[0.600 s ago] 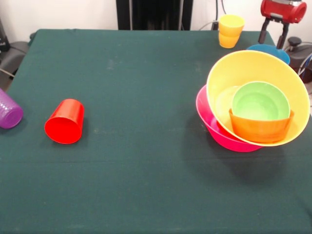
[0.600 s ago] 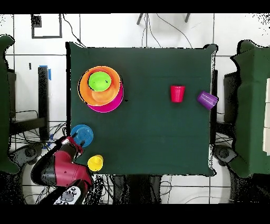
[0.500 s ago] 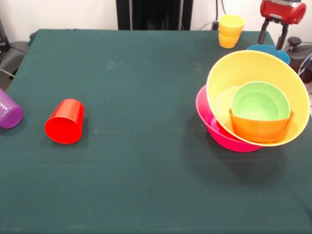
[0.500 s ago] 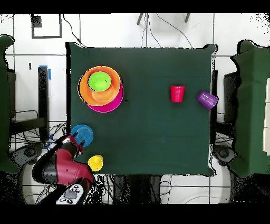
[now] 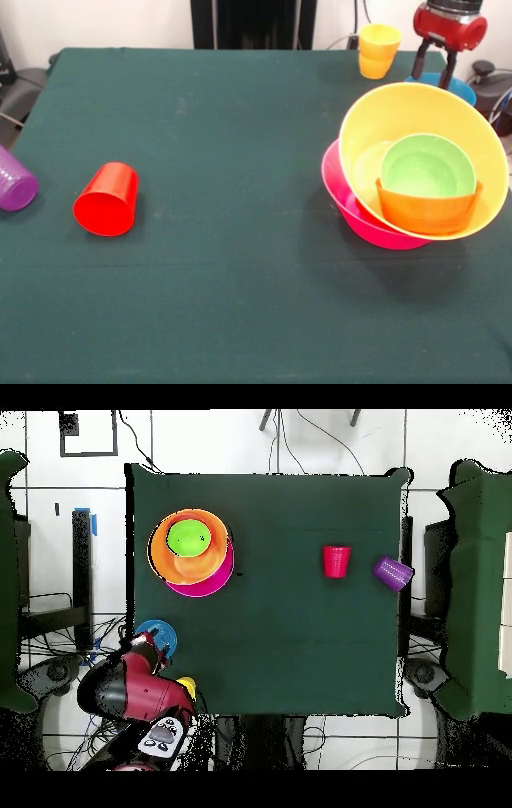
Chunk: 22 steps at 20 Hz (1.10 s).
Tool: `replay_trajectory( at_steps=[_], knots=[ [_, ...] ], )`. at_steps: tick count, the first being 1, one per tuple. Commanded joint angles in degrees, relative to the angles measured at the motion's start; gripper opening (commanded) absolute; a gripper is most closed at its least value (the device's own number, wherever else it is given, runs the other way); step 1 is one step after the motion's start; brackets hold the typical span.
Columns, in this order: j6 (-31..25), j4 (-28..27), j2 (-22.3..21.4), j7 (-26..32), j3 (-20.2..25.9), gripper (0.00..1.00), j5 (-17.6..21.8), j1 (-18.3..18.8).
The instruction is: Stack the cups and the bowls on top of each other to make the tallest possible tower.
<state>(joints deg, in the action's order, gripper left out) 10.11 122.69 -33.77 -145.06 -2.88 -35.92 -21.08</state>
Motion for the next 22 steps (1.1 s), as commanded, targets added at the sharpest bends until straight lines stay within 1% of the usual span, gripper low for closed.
replay_trajectory(
  at_steps=[1,4,7,11,13,17,22],
  knots=[
    [-4.58,-1.09,4.33,-7.60,9.05,1.00,2.35,1.19],
    [-3.78,-1.75,5.38,-7.89,9.68,1.00,2.18,0.76],
    [-4.58,-1.76,4.89,-8.28,9.41,1.00,1.04,-0.51],
    [-5.95,-2.22,5.00,-8.12,10.26,1.00,0.41,-1.04],
    [-5.97,-2.85,5.71,-7.62,11.06,1.00,0.75,-0.86],
    [-4.10,-4.22,7.57,-7.67,12.43,1.00,1.10,-0.56],
    [-2.78,-4.57,8.03,-7.47,14.28,1.00,2.43,0.38]
  ],
)
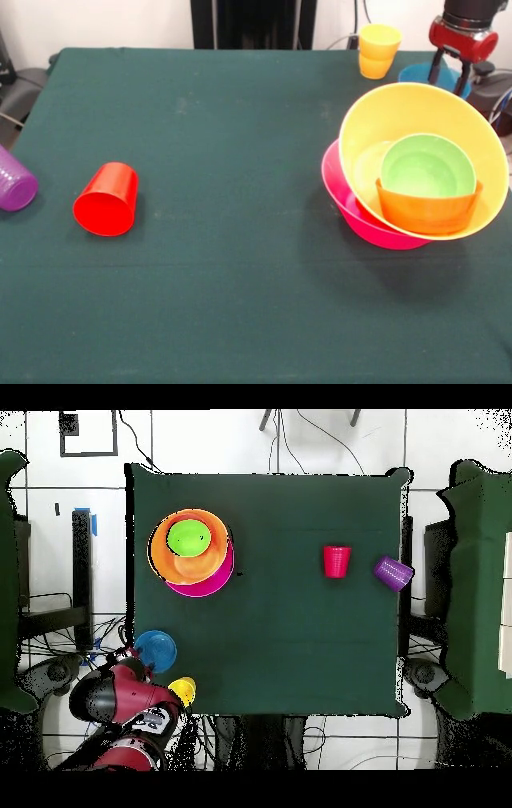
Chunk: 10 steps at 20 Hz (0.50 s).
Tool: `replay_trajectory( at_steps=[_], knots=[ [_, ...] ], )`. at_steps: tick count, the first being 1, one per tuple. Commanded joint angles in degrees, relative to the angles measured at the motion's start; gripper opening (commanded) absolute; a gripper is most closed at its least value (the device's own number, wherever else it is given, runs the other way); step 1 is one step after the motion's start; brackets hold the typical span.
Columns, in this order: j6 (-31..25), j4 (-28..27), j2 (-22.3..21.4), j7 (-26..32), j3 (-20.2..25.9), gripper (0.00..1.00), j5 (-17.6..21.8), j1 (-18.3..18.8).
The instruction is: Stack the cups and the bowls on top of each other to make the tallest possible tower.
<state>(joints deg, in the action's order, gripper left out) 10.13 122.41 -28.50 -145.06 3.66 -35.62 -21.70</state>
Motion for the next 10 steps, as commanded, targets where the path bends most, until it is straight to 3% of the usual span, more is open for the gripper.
replay_trajectory(
  at_steps=[1,10],
  knots=[
    [-2.49,-4.29,2.84,-7.46,8.17,1.00,2.48,1.31],
    [-1.88,-4.25,3.07,-7.48,8.84,1.00,3.64,2.38]
  ],
)
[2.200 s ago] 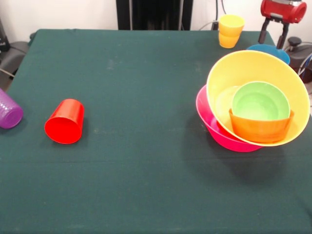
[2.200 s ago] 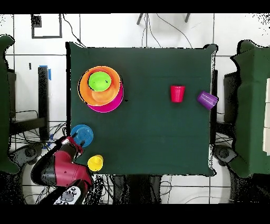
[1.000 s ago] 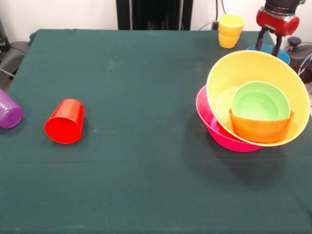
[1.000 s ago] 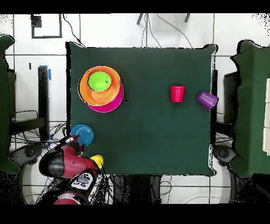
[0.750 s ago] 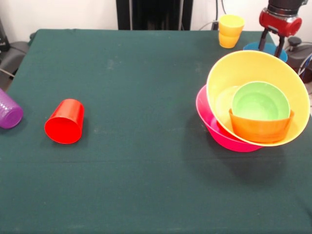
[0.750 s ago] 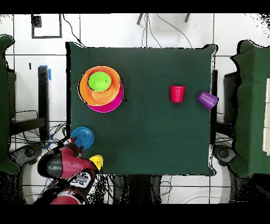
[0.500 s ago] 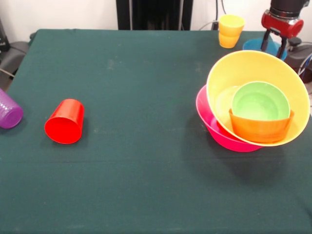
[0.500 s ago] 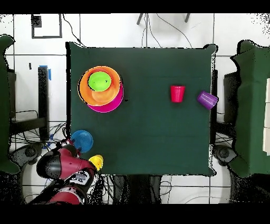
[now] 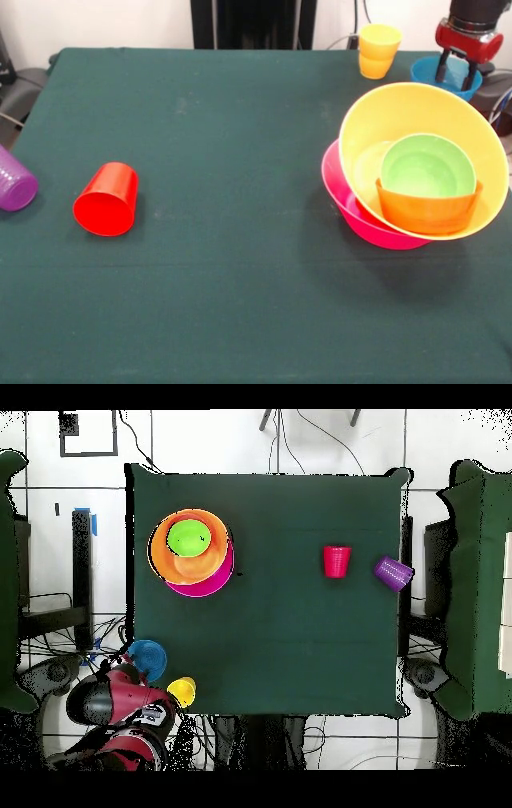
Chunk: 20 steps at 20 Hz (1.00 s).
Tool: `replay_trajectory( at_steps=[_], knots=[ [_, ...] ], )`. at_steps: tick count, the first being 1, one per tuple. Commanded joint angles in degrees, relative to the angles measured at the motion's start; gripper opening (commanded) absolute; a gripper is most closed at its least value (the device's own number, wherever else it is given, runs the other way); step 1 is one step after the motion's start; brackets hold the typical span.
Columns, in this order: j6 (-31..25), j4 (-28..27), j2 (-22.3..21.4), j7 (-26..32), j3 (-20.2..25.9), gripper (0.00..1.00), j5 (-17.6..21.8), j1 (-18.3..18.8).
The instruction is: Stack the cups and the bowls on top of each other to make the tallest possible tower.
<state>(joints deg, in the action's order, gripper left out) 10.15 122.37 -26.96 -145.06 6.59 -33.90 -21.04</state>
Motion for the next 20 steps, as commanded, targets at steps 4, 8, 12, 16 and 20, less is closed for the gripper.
replay_trajectory(
  at_steps=[4,8,12,16,20],
  knots=[
    [-1.99,-3.92,1.34,-7.39,5.96,1.00,2.10,2.03],
    [-2.43,-3.78,1.07,-6.92,5.76,1.00,2.29,2.48],
    [-3.59,-2.61,-0.32,-5.41,4.77,1.00,3.69,3.85],
    [-3.94,-1.44,-0.77,-3.56,3.25,1.00,6.26,5.76],
    [-5.40,0.45,-2.60,-0.97,1.95,1.00,10.66,9.64]
  ],
)
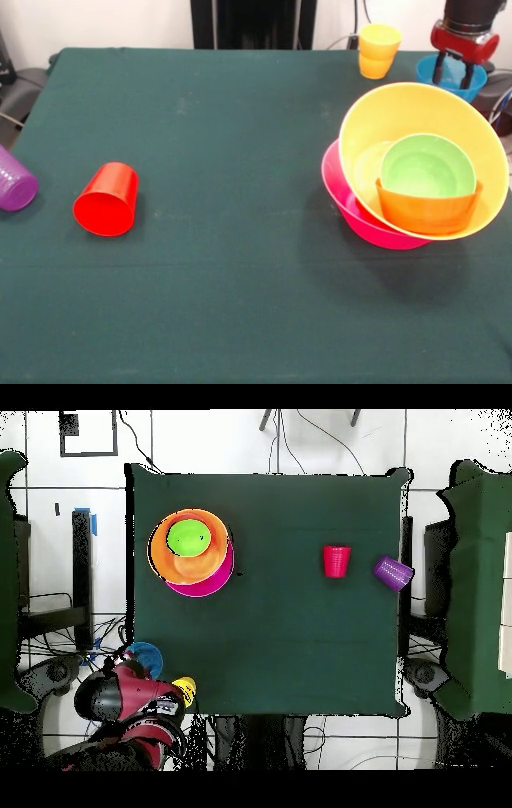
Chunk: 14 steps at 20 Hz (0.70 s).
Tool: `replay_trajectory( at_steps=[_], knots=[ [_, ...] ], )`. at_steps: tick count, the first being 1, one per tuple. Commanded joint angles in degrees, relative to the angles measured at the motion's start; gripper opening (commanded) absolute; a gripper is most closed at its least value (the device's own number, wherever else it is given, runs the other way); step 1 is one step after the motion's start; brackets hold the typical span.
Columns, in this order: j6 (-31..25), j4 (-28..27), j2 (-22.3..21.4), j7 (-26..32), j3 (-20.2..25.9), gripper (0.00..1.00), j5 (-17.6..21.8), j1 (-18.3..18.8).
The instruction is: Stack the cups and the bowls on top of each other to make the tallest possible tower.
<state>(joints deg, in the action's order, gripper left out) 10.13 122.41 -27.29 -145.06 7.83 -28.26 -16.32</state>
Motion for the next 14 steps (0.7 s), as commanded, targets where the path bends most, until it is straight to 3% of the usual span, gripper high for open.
replay_trajectory(
  at_steps=[1,7,14],
  knots=[
    [-5.59,0.93,-2.72,-0.54,0.59,1.00,6.35,6.19],
    [-4.50,1.03,-1.21,0.79,0.50,1.00,14.02,12.37],
    [-6.51,1.09,-0.65,1.45,-1.08,1.00,18.82,13.87]
  ],
)
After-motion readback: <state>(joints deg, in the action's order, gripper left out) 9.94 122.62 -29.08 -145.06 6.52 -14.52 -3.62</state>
